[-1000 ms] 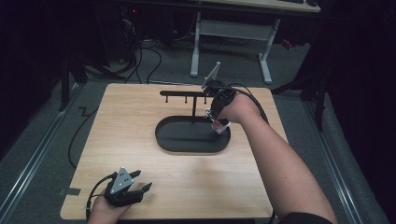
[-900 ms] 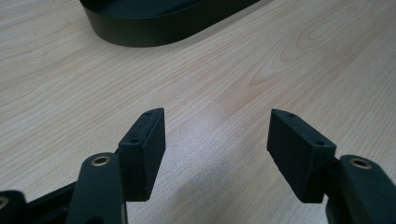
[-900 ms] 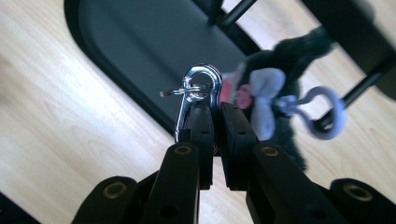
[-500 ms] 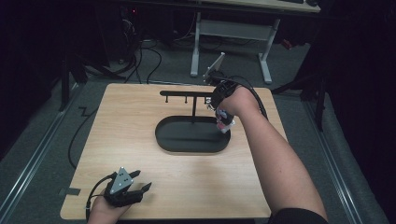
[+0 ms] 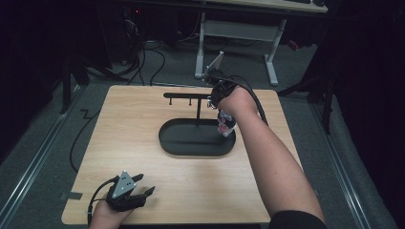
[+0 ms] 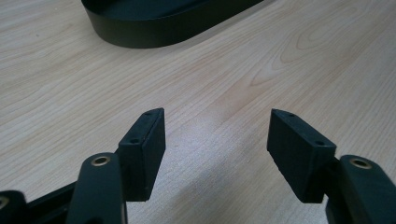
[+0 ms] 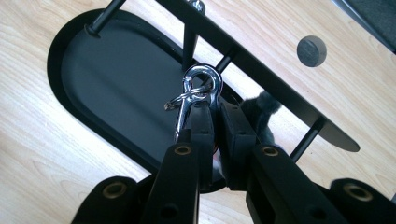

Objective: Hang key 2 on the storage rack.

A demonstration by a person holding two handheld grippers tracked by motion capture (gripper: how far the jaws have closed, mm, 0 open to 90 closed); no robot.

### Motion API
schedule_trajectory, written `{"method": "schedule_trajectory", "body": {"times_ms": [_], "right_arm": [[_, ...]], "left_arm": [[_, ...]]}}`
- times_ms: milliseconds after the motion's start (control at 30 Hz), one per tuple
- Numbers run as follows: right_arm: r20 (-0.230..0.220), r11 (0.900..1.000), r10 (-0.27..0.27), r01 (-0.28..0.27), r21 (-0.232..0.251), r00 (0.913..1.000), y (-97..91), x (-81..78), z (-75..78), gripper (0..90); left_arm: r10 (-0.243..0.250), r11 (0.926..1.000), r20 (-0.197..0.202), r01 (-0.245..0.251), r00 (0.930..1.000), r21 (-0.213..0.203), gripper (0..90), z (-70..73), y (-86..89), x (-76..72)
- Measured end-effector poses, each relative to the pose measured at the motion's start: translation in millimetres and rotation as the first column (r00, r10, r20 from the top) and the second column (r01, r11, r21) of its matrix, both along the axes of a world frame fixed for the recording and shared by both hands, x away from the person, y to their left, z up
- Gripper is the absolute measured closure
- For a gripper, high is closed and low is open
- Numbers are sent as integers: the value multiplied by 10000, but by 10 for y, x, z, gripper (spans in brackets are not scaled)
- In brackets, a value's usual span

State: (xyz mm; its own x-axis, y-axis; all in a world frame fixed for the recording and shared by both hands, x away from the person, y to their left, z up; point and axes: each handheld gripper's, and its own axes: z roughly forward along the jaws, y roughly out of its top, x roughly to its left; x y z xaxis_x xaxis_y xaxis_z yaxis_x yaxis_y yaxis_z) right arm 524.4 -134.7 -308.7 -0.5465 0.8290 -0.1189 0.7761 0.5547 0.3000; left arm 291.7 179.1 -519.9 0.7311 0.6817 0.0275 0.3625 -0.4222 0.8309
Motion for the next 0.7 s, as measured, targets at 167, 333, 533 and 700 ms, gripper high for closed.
{"method": "schedule_trajectory", "body": {"times_ms": [167,333,533,700], "right_arm": [[46,9998,-198,199,-90,9998,-29,20,-33,848],[-25,9993,-355,355,-74,9994,-119,16,-91,849],[-158,9994,-338,338,13,9993,-161,-12,-155,849],[-24,9996,-252,253,158,9997,-147,-46,-87,849]], "left_arm": [[11,10000,-30,-11,10000,-21,378,4,10,-2],[9,10000,-36,-9,10000,3,378,3,9,-1],[-19,10000,-85,19,10000,69,378,-5,3,-2],[-17,10000,-123,18,9999,80,378,-13,0,5]]}}
